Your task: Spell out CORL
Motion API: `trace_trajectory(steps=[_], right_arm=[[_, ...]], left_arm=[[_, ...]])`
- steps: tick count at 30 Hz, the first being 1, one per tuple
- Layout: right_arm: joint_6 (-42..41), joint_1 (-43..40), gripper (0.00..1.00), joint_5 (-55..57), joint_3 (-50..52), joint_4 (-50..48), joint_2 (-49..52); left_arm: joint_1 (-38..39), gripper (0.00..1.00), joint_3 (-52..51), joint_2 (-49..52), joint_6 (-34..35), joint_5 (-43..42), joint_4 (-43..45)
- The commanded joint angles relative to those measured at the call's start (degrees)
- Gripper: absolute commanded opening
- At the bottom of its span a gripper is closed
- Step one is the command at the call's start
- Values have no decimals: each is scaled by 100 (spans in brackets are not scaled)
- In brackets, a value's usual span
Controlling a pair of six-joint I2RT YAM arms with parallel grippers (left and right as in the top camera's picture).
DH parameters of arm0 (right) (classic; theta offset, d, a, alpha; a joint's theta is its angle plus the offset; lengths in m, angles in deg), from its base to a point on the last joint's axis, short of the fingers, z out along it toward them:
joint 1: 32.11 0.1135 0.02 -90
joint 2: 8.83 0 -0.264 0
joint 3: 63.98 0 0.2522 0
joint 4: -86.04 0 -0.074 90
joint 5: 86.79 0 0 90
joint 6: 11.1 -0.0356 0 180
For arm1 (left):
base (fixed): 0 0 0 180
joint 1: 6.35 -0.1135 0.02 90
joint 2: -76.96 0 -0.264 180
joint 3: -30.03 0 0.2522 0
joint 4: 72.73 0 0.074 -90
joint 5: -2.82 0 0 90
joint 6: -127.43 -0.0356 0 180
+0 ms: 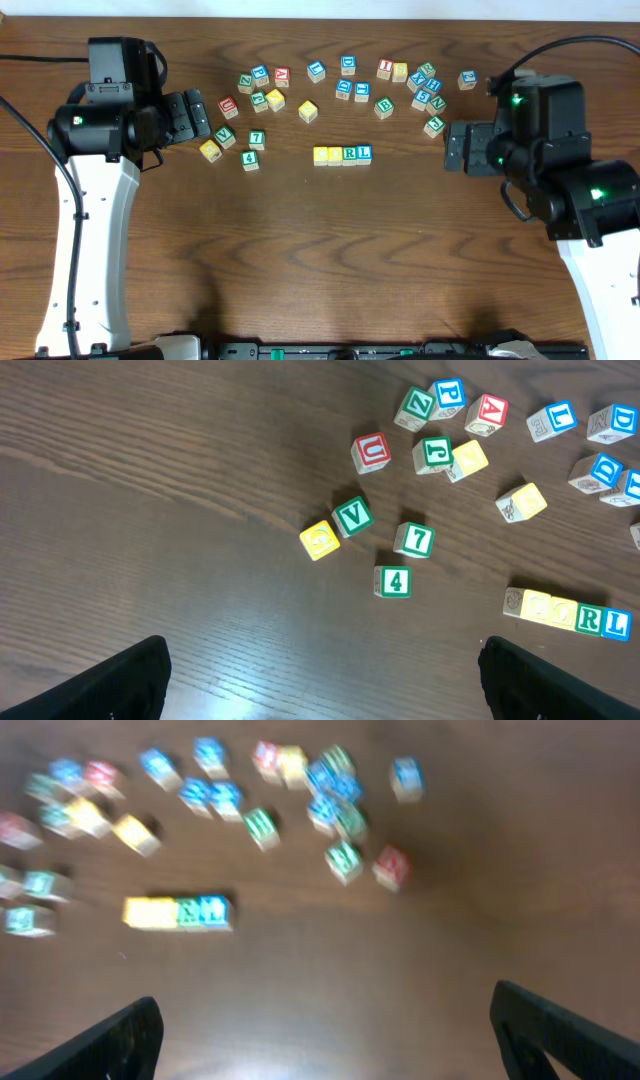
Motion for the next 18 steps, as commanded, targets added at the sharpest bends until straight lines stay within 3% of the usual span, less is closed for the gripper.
trace_trajectory(steps=[1, 4, 7, 18], right_arm=[[824, -160, 99, -575, 323, -470, -579], [883, -376, 99, -892, 999, -1174, -1161], [1106, -697, 99, -1283, 2389, -2323, -2166], [1134, -1001, 99, -1576, 6214, -5086, -5154]], left_arm=[[-26, 97, 85, 31, -57, 94, -20], [-26, 97, 85, 31, -57, 94, -20], [-26, 97, 85, 31, -57, 94, -20], [-26, 97, 85, 31, -57, 94, -20]])
